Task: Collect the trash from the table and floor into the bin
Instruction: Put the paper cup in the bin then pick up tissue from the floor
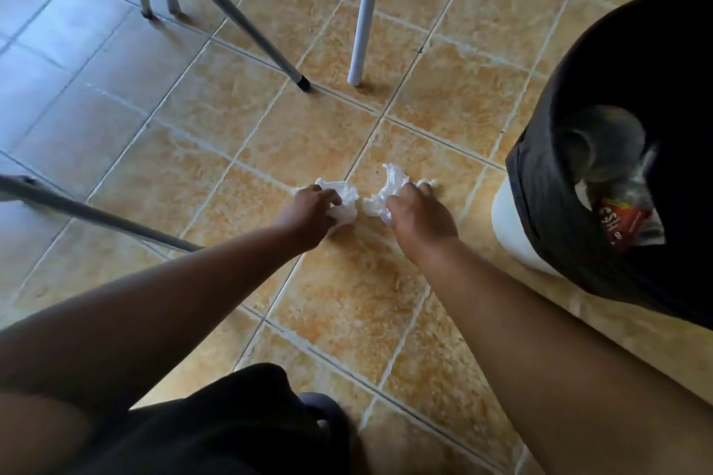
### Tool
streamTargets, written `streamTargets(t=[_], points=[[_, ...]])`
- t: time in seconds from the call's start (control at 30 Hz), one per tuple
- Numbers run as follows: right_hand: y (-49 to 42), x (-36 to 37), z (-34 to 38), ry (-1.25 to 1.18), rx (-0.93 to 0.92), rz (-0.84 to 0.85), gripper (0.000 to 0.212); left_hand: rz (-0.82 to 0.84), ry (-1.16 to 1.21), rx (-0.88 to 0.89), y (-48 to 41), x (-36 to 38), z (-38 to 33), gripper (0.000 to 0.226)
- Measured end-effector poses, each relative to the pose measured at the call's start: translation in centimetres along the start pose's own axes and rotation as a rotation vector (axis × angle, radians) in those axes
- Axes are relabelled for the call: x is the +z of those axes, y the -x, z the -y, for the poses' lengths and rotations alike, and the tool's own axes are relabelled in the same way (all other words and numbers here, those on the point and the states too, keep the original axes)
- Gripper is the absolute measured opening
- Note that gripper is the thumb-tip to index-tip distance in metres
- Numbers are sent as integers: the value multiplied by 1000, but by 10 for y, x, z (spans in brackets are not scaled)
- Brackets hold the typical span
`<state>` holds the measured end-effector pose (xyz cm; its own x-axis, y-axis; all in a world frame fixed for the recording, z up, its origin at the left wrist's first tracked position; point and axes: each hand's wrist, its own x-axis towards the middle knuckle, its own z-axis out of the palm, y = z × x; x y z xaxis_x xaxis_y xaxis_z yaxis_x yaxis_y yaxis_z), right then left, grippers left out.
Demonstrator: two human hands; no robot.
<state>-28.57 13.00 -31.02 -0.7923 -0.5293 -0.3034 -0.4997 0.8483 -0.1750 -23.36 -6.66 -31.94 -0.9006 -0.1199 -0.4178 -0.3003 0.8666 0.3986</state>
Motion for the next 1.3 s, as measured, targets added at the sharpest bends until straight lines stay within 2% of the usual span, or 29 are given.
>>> streamTargets(t=[0.13,0.37,0.47,0.57,0.67,0.8,0.93,1.13,1.23,1.3], points=[[3,-7,-3,-35,-29,-71,27,-75,44,-16,2,-7,-2,15],[28,-76,24,-178,-184,-368,19,-290,172,-30,2,-42,-40,17],[52,-125,31,-230,-313,-519,22,-324,360,-35,3,-60,-58,26],[74,-177,15,-254,-381,-617,21,-404,497,-26,6,-81,-87,57],[97,-220,-22,-246,-402,-623,14,-466,566,76,15,-105,-137,33],[139,-250,-90,-178,-327,-597,14,-579,644,274,30,-128,-198,16],[186,-252,-155,-143,-206,-582,19,-496,531,460,47,-133,-248,9],[222,-222,-209,-243,8,-644,22,-272,187,700,58,-111,-304,18],[227,-209,-214,-255,-12,-630,24,-183,109,774,57,-97,-322,20],[230,-202,-215,-243,-45,-605,24,-90,2,744,55,-90,-328,28]])
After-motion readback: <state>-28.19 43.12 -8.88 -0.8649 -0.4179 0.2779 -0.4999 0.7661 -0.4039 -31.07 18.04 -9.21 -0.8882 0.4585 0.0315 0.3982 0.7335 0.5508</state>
